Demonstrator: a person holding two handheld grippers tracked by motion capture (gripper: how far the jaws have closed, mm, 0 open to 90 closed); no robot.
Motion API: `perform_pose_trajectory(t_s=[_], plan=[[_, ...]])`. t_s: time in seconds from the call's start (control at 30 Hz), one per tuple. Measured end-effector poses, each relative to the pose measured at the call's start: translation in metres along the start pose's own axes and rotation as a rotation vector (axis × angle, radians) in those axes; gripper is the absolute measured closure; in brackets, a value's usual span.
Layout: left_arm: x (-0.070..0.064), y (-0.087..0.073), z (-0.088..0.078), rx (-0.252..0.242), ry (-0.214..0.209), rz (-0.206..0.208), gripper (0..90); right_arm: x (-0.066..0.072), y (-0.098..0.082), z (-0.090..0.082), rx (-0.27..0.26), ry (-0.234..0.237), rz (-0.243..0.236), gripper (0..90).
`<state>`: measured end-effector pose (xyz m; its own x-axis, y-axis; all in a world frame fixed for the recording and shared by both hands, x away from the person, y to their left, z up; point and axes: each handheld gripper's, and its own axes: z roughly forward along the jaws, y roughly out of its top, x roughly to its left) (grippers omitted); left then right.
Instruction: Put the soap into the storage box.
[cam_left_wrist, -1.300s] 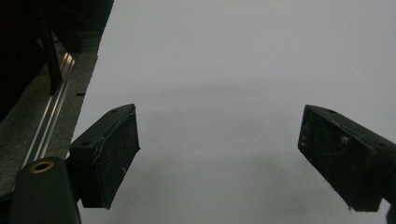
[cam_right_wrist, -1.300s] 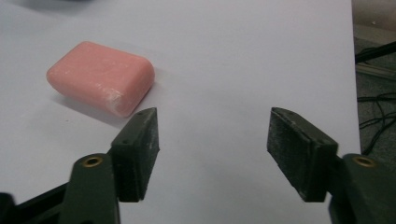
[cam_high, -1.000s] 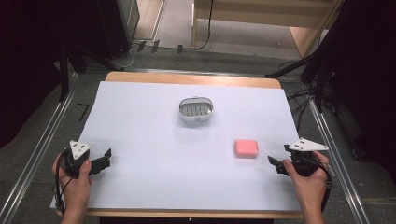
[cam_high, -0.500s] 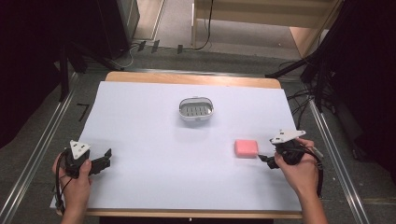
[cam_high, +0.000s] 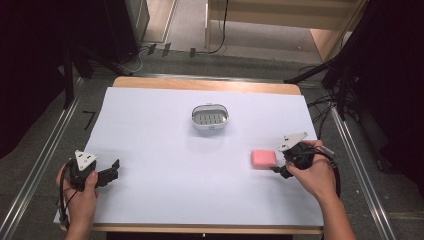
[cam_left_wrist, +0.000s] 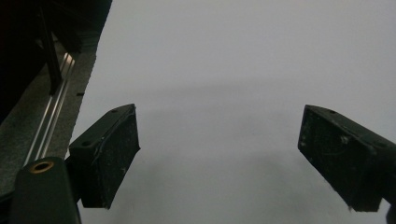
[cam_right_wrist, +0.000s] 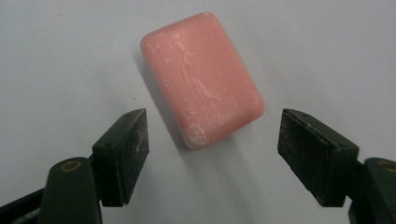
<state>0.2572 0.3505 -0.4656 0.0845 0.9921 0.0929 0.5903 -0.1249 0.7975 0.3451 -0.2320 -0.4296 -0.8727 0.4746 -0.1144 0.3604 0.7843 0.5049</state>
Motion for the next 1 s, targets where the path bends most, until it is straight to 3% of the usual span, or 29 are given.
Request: perform_pose_trajectory(t_s=[0.63, 1.0], plan=[[0.000, 0.000, 0.000, 0.000, 0.000, 0.000, 13.3, -0.006, 0.027, 0.014, 0.104, 0.063, -0.133, 27.9], [0.001, 0.000, 0.000, 0.001, -0.002, -0.004, 13.2, -0.006, 0.041, 0.023, 0.167, 0.095, -0.180, 29.1]])
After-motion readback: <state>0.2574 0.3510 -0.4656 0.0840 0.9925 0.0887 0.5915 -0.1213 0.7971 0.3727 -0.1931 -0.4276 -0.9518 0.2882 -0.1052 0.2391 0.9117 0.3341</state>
